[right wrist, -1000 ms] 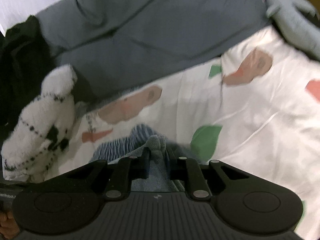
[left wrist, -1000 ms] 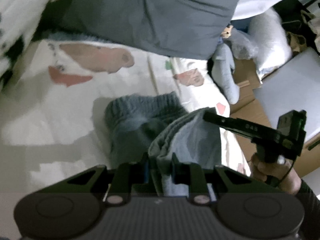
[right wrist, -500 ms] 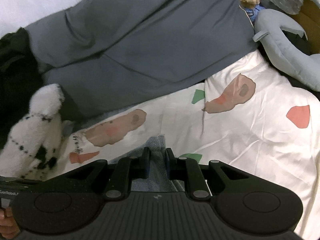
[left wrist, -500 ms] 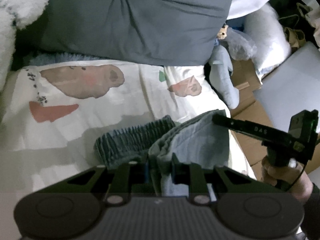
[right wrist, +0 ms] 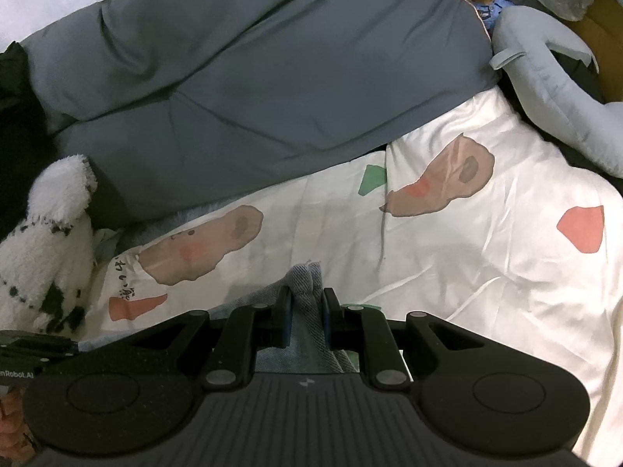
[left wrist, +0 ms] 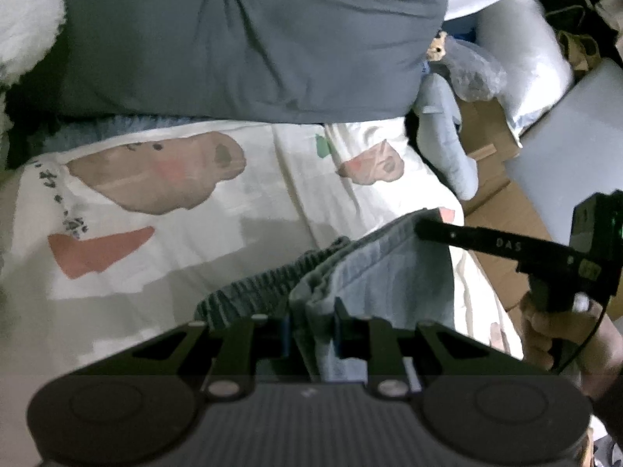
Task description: Fold clothes
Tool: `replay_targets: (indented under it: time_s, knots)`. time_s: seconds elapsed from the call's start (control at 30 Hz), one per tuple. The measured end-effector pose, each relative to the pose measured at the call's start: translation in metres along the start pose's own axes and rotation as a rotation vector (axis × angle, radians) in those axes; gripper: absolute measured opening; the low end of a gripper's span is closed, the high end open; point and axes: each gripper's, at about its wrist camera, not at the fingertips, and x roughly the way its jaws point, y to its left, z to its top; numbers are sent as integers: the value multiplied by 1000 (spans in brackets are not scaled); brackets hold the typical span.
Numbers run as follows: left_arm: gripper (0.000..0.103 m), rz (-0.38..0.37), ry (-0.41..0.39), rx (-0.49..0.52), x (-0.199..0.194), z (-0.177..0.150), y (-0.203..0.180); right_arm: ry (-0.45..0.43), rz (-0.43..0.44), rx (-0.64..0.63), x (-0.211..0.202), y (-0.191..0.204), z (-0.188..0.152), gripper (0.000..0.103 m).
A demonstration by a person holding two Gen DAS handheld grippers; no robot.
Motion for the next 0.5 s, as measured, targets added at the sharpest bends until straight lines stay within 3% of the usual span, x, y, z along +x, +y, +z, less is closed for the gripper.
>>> replay_targets:
  time_s: [0.17,0.33,0.47,0.5]
  knots:
    - [22,22,3,-6,7,3,6,2,-9,-3,9,5,-2,15]
    - [27,71,26,-39,22,6,18,7,-44,17,19,3,-3,22]
    - [46,152,-55,30,8,7,8,-23,-67,35,9,6,-6,26]
    - [46,162,-67,35,5,7,7,-23,-67,44,6,6,-8,26]
